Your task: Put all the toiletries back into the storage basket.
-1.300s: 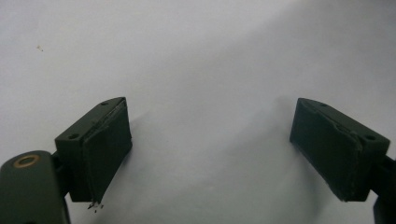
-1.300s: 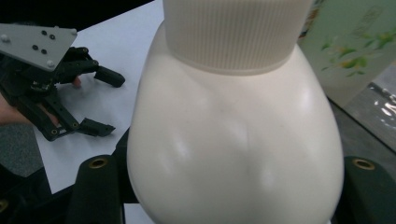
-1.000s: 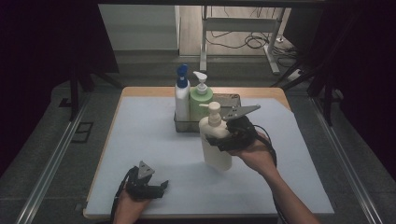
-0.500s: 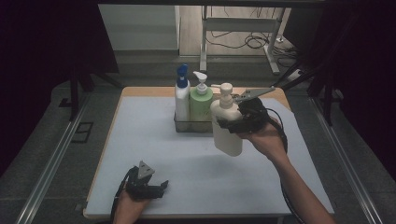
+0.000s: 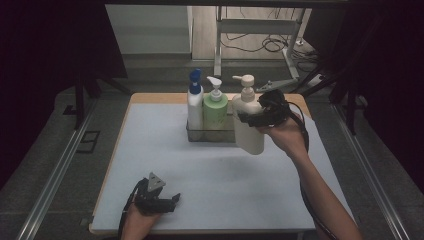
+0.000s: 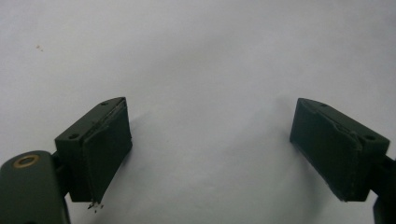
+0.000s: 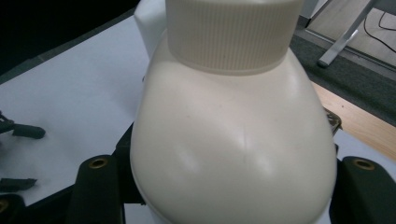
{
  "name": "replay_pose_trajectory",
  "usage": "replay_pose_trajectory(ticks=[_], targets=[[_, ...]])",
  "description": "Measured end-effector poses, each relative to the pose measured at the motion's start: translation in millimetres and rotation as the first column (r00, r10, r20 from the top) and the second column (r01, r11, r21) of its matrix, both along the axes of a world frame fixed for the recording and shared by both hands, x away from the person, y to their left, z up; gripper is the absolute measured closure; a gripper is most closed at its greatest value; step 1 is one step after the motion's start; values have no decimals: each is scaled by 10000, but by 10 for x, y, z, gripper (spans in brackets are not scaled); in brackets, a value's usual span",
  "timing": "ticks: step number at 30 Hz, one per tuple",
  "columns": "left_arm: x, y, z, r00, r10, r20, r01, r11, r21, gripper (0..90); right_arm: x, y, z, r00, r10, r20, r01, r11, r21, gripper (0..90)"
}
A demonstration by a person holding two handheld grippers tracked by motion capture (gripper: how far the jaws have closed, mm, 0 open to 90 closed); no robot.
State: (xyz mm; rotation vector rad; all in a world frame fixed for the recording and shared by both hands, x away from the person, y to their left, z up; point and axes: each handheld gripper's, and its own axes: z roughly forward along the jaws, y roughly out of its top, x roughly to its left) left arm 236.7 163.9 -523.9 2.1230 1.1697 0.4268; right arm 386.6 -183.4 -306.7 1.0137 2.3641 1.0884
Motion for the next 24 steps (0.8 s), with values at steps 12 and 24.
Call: replay_pose_trajectory(ticks=[12,24], targets=[[0,0,-1,10000,14,17,-14,10000,-14,124,207,16,48,9977,-641,199,641,9979,-3,362],[0,-1,-1,10000,11,18,-11,10000,-15,124,474,66,15,9905,-1338,325,1333,9909,188,363]])
